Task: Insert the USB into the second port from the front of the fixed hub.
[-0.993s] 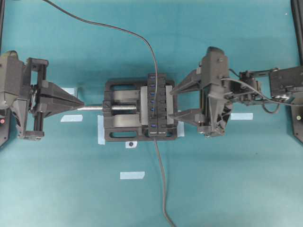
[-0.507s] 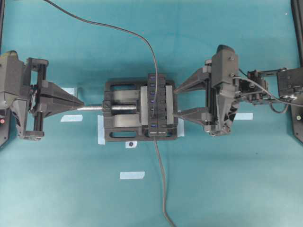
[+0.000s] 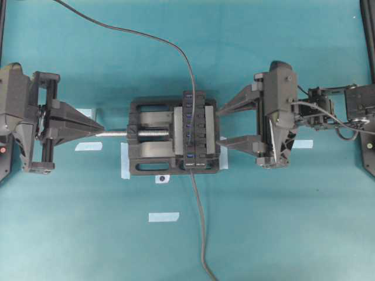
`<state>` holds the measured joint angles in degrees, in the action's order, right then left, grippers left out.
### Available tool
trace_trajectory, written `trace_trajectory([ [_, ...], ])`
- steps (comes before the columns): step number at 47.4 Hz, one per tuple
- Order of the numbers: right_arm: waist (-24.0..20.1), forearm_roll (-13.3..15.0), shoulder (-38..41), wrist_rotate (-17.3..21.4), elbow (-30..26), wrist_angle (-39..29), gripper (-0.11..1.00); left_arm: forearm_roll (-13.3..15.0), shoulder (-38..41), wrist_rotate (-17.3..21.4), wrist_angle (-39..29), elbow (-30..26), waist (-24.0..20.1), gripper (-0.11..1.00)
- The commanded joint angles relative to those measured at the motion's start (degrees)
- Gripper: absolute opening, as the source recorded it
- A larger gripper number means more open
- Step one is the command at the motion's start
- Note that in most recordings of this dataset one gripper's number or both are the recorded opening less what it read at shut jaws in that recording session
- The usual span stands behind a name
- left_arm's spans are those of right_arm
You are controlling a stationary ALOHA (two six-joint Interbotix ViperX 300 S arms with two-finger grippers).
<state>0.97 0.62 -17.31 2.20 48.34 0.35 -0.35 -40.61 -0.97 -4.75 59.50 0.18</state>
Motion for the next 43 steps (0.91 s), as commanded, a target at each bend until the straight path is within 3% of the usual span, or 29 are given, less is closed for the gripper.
trace_trajectory([
  [1,0.18,0.0,-1.05,-0.79,-0.7,0.62,0.8,-0.09,-0.09,-0.09,0.35,-0.7,0.0,0.0],
  [43,0.09,-0.18,-1.76,-0.7,-0.53,1.32,0.8,-0.09,-0.09,-0.09,0.62,-0.7,0.0,0.0],
])
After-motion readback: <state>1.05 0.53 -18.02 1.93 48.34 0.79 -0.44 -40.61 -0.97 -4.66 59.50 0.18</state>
